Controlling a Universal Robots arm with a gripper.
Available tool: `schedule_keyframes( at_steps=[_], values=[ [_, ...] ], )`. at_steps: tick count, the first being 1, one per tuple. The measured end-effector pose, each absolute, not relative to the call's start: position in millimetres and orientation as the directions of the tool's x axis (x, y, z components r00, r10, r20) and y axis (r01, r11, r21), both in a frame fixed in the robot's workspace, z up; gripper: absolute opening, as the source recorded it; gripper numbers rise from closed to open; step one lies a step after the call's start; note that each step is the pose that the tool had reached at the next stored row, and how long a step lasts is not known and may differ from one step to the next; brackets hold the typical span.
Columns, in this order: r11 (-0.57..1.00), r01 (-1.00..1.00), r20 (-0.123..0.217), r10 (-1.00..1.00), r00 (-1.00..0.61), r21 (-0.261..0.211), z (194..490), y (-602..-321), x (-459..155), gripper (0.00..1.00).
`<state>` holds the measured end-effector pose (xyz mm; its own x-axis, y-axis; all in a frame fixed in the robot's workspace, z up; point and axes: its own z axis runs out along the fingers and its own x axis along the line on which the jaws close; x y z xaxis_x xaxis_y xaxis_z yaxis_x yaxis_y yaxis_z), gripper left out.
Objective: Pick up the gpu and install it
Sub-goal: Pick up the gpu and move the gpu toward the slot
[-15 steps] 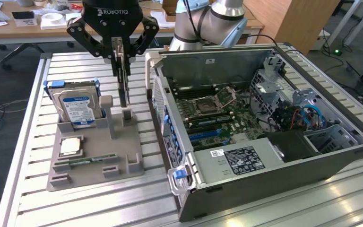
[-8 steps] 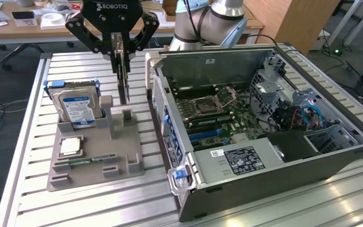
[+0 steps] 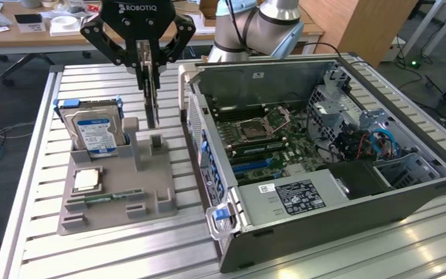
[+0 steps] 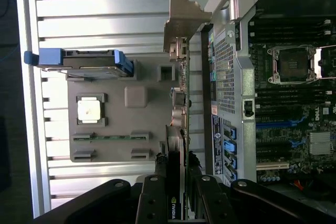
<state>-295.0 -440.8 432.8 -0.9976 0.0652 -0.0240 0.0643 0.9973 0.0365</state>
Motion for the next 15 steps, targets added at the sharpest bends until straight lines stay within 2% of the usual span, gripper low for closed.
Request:
schedule_keyframes(
  at_steps=[15],
  values=[
    [0.997, 0.064, -0.024, 0.065, -0.998, 0.037, 432.8, -440.8, -274.0, 0.26]
  ],
)
